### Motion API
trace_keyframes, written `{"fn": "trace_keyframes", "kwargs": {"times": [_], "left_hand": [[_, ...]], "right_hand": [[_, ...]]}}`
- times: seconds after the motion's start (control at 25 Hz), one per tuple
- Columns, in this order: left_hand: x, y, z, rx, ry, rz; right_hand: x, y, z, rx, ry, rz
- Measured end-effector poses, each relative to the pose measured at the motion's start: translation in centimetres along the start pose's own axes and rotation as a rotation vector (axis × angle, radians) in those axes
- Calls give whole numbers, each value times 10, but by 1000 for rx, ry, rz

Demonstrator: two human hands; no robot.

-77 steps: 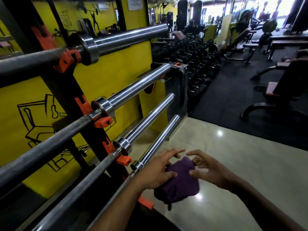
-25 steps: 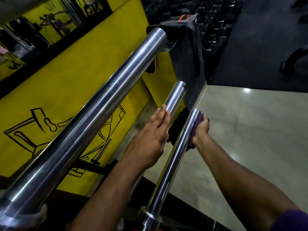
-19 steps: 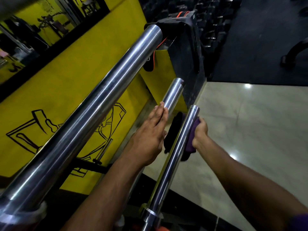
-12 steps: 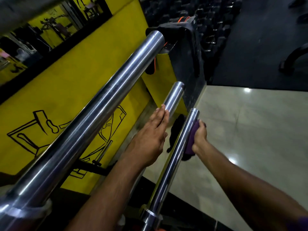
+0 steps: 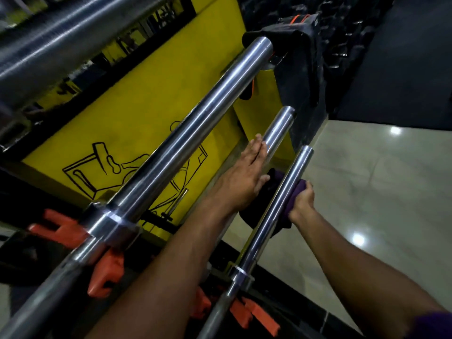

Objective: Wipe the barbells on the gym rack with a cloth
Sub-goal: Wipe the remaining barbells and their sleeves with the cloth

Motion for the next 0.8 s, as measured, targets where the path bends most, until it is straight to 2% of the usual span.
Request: {"fn": "trace_keyframes", "kwargs": {"times": [0.12,0.2,0.48,0.68,0.8], "left_hand": [[15,-10,33,-24,-75,-40],[15,-12,41,-25,-48,-47],[19,-15,36,-2,4,1],[20,-15,34,14,24,26],[20,-16,34,17,31,11]], "right_hand": [[-20,28,8,52,-2,74],[-32,50,12,51,23,110],[-8,-6,-12,-94,102,133],[-36,59,23,-33,168,187],[-22,37,22,-59,164,205]]}}
Point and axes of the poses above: each hand's wrist, its own z-axis away from the middle knuckle, its own x-axis out of the palm, y = z × x, the point moved 10 cm from there along -z, towards the middle knuckle, and after that the axes turned 3 degrees about x, right-handed, at the moved point
